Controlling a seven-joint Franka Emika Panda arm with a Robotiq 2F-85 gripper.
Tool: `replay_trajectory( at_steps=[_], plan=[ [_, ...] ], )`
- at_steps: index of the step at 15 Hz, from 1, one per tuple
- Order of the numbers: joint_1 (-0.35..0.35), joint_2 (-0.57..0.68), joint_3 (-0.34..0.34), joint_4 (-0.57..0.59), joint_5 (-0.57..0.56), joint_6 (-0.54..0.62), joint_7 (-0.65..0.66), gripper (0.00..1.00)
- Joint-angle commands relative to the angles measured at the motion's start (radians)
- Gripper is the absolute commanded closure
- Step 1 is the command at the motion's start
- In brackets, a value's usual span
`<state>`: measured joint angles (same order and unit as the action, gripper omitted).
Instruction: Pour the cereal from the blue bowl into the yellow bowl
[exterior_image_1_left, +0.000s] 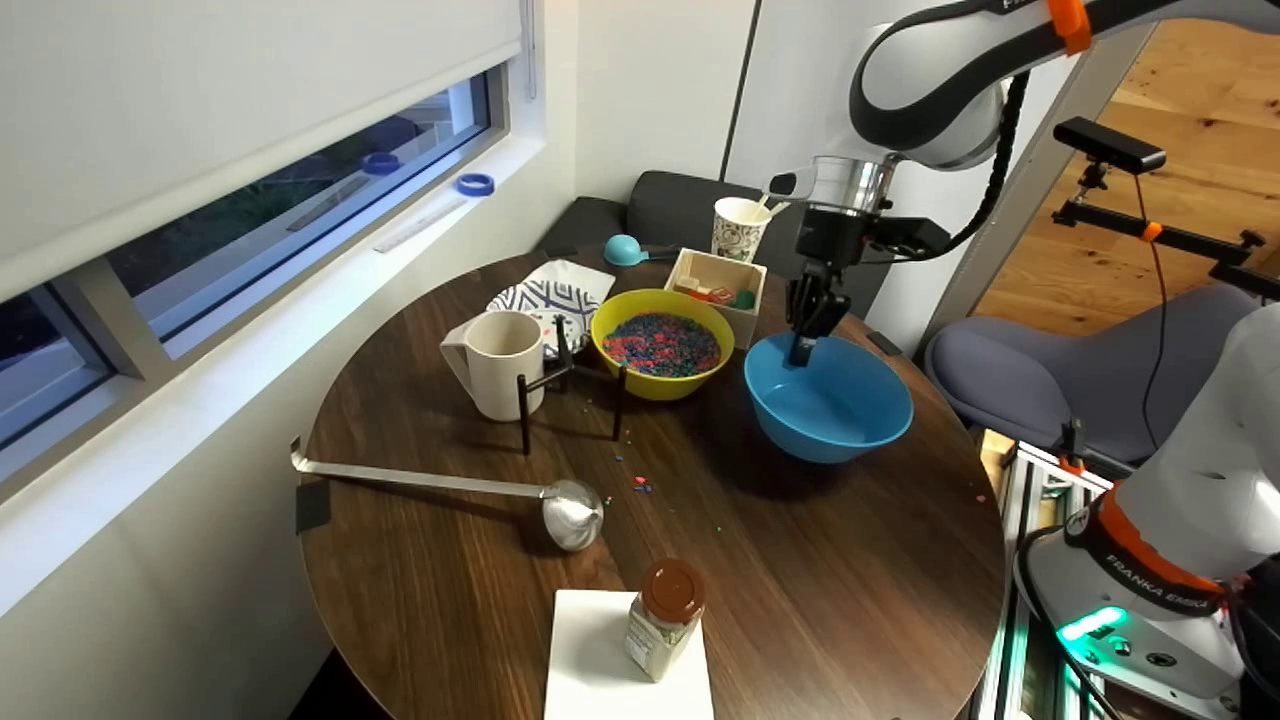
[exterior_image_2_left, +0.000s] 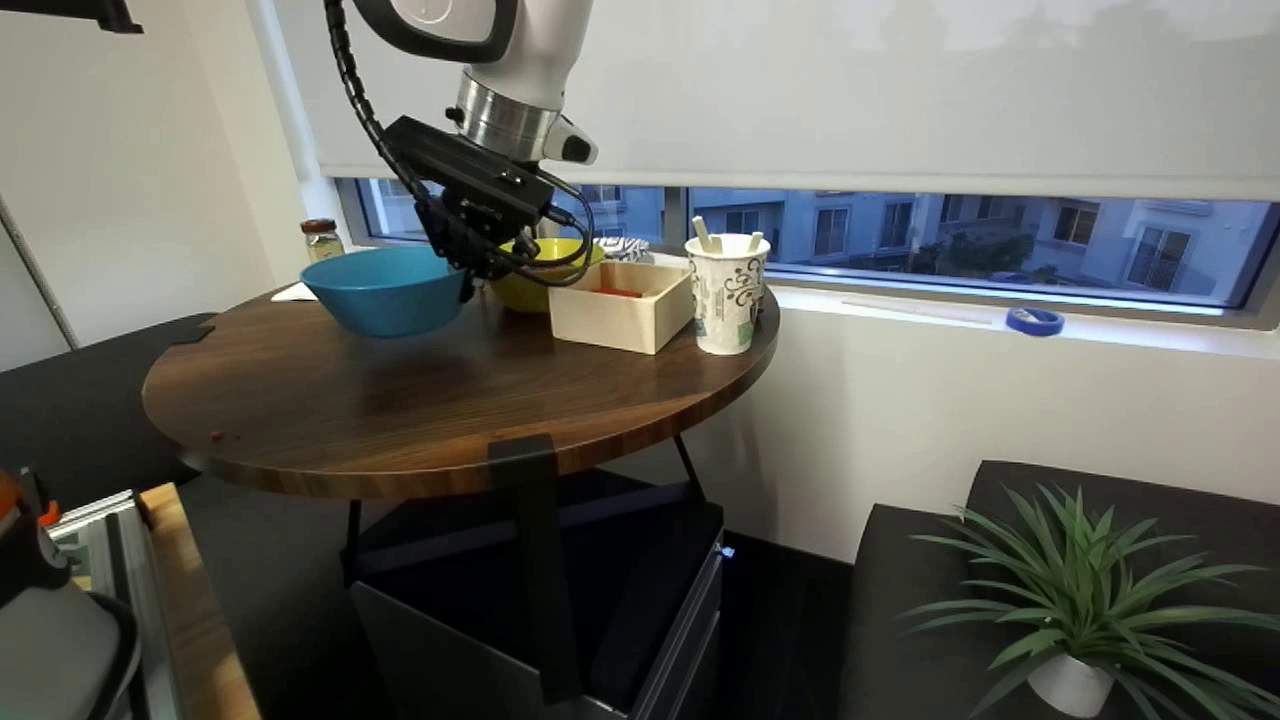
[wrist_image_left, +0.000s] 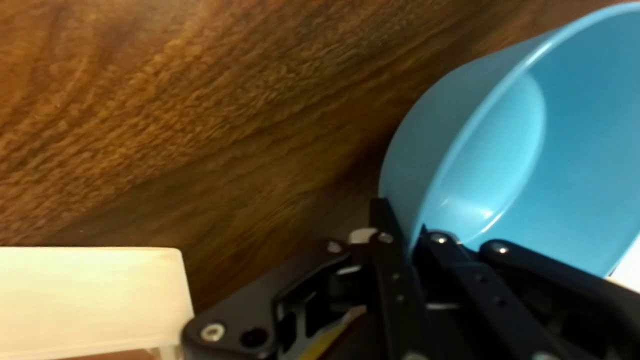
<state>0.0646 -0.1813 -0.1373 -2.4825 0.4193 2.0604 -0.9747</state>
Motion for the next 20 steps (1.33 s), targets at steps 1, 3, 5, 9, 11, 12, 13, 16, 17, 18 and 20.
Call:
replay_trajectory(
  at_steps=[1, 3, 5, 9, 11, 12, 13, 16, 17, 18, 20],
  plan=[
    [-0.005, 0.017, 0.023, -0.024, 0.038, 0.041, -0.078, 0.99],
    [-0.008, 0.029, 0.030, -0.026, 0.041, 0.064, -0.088, 0.99],
    [-0.009, 0.040, 0.035, -0.026, 0.048, 0.085, -0.100, 0.99],
    [-0.011, 0.061, 0.043, -0.023, 0.064, 0.114, -0.113, 0.99],
    [-0.013, 0.070, 0.047, -0.021, 0.070, 0.124, -0.112, 0.99],
    [-0.013, 0.073, 0.050, -0.020, 0.070, 0.130, -0.111, 0.99],
    [-0.013, 0.075, 0.052, -0.020, 0.068, 0.131, -0.109, 0.99],
    [-0.013, 0.077, 0.056, -0.017, 0.064, 0.137, -0.102, 0.99],
    [-0.013, 0.079, 0.057, -0.015, 0.066, 0.136, -0.099, 0.99],
    [-0.013, 0.080, 0.057, -0.013, 0.067, 0.139, -0.096, 0.99],
    [-0.017, 0.091, 0.058, -0.007, 0.057, 0.139, -0.078, 0.99]
  ],
)
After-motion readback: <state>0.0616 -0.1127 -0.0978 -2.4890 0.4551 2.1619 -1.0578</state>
